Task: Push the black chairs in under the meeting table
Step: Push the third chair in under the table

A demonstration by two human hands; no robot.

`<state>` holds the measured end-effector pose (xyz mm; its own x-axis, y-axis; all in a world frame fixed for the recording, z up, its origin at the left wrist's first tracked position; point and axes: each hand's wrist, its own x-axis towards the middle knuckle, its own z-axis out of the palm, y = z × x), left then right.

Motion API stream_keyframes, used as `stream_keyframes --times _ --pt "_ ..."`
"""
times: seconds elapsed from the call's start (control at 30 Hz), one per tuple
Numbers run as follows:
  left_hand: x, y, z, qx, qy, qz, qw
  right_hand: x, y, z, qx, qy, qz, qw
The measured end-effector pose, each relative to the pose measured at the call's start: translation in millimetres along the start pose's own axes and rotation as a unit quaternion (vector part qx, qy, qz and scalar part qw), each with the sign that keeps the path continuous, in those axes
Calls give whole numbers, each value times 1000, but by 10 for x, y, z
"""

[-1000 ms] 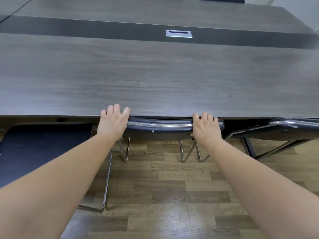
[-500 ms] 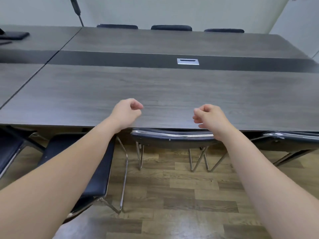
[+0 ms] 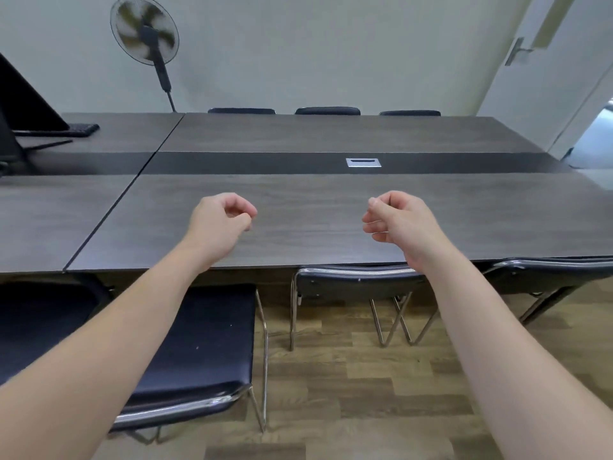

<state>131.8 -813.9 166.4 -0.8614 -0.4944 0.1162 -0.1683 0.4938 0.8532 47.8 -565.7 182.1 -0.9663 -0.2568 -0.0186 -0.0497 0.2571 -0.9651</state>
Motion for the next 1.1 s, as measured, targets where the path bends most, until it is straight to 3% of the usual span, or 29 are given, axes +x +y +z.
stream_keyframes --times 0.23,0.5,0.7,0.9,1.1 --pt "-176 -136 -848 16 -15 43 999 -570 -336 705 -5 25 -20 999" --pt "-408 -422 -1470 75 -32 44 996 -982 -595 1261 -16 13 -29 999" --pt "-662 -718 -1944 69 3 14 997 -1222 -730 1728 -31 -31 -30 999" --pt "-746 -1110 -2523 76 14 16 997 -1408 -866 2401 -43 -53 -45 997" --pt "-529 -1536 -3221 96 -20 32 995 -1467 -1044 3272 -43 -23 -38 998"
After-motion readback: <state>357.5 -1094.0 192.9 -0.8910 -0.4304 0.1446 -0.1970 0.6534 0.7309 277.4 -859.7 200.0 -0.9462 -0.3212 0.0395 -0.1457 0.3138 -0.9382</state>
